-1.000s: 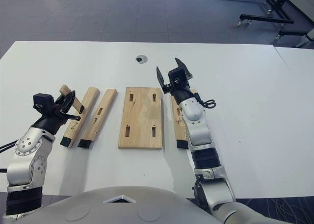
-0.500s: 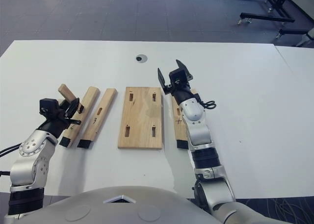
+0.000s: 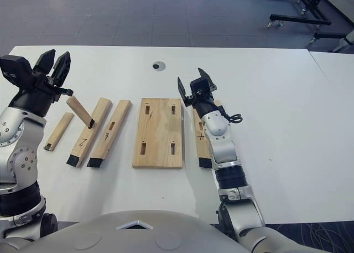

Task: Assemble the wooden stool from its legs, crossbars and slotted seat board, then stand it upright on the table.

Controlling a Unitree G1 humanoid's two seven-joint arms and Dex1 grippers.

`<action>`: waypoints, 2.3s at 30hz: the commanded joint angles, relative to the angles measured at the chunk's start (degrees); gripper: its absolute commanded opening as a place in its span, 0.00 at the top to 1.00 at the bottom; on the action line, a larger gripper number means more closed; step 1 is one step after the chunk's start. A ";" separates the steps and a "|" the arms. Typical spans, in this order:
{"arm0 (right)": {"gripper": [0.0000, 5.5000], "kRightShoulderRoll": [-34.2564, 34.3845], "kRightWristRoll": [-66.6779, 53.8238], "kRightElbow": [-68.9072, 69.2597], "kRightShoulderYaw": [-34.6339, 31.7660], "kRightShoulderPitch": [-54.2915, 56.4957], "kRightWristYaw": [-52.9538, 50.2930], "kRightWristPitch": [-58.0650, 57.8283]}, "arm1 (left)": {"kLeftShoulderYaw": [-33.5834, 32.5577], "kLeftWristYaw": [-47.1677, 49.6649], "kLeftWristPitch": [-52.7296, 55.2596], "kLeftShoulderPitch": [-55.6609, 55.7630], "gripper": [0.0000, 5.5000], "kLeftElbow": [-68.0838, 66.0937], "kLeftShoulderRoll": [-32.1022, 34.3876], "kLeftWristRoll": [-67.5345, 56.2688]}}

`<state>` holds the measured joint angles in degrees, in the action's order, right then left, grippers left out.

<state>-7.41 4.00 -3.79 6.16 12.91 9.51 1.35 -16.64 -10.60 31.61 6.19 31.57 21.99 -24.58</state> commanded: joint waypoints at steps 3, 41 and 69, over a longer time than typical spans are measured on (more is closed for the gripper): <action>0.34 0.77 0.16 -1.21 -0.03 1.43 -0.24 0.95 | 1.59 0.96 3.11 5.38 0.68 -1.03 -0.22 -1.12; 0.34 -0.19 -0.61 -0.77 -2.29 1.37 0.99 0.39 | 0.48 -0.37 -2.66 5.13 0.68 -4.51 -1.49 -2.19; 0.34 -1.91 0.64 2.34 -0.70 -3.34 1.92 -0.33 | 5.45 -6.52 -5.20 -31.66 0.33 -4.44 -1.59 11.48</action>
<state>-8.82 4.53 -2.04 5.15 8.91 10.67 1.86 -11.13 -17.70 24.35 -26.16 28.10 19.60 -13.55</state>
